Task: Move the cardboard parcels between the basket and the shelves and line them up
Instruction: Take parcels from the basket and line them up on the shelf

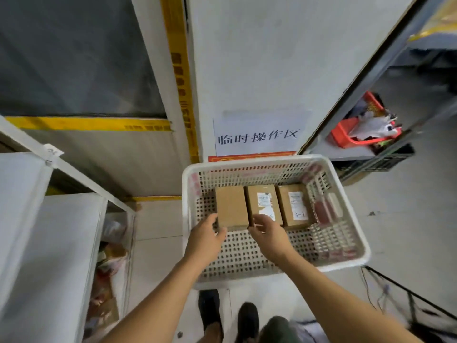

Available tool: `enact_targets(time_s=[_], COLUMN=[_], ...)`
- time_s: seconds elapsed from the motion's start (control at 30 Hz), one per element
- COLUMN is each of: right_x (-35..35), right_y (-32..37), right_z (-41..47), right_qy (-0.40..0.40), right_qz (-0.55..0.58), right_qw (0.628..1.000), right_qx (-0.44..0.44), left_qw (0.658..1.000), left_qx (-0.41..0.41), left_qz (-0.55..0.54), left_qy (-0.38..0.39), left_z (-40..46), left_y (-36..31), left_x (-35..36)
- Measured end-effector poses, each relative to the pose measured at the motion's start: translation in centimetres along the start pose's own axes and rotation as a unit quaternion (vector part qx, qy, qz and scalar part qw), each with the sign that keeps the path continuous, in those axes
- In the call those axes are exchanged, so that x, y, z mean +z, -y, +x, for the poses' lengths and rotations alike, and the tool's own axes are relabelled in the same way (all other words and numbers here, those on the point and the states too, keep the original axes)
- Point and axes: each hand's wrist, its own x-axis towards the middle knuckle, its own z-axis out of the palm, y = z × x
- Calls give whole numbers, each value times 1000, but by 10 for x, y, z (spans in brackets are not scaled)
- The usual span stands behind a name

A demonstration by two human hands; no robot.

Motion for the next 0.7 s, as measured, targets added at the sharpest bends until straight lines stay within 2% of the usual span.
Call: enact_targets(time_s=[0.33,0.53,0.7], right_x=[70,99,126], right_y=[-75,-107,-120], right_z=[126,200,240], right_qy=[54,62,68], right_qz=[-7,-26,-14], right_qw=[996,996,995], right_qx=[77,59,67], left_qw=[990,980,971], left_qx=[-133,-196,-230], left_qz=[-48,-21,-70], left_qy=[-26,-35,-21], left_z=[145,207,239], left_y=[56,89,109], left_x=[88,128,146])
